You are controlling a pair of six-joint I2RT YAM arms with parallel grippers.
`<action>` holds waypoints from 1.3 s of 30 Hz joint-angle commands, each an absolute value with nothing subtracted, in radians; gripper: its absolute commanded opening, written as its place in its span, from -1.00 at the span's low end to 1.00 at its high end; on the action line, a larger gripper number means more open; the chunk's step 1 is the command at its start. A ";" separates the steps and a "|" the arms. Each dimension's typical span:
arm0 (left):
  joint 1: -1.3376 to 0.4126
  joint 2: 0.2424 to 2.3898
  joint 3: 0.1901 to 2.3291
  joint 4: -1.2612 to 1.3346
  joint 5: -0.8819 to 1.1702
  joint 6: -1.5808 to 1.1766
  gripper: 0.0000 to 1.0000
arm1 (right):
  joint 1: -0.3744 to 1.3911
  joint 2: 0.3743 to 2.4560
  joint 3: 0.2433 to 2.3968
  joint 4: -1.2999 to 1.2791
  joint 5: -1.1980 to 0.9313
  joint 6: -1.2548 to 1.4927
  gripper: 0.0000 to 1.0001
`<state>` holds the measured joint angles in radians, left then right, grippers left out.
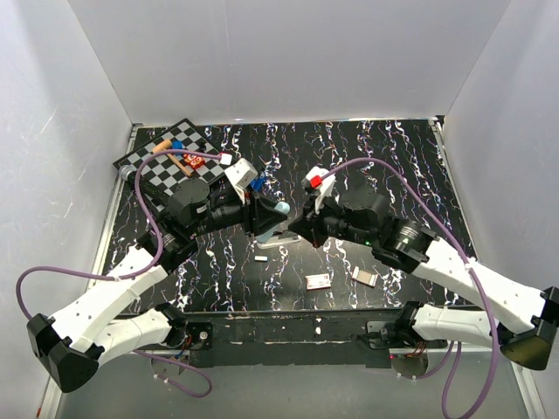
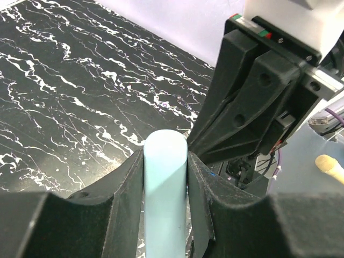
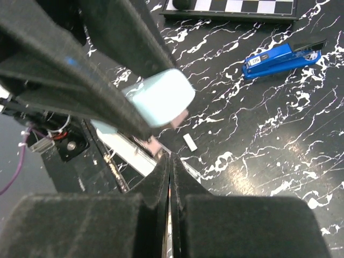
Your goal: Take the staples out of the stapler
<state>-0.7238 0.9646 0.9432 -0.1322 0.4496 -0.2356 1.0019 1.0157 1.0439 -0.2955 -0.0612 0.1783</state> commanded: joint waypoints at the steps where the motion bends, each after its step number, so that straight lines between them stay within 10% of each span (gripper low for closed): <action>1: -0.724 0.966 0.986 -0.124 0.420 -0.235 -1.00 | 1.005 1.071 1.100 -0.163 -0.005 0.146 -0.97; 39: -0.724 1.155 1.008 -0.104 0.015 -0.373 -1.00 | 1.006 1.377 0.753 0.445 -0.078 0.348 -0.97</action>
<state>-0.7238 1.1576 0.9661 -0.2001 0.0868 -0.3378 0.9955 1.3552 0.7689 0.3107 -0.0216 0.2970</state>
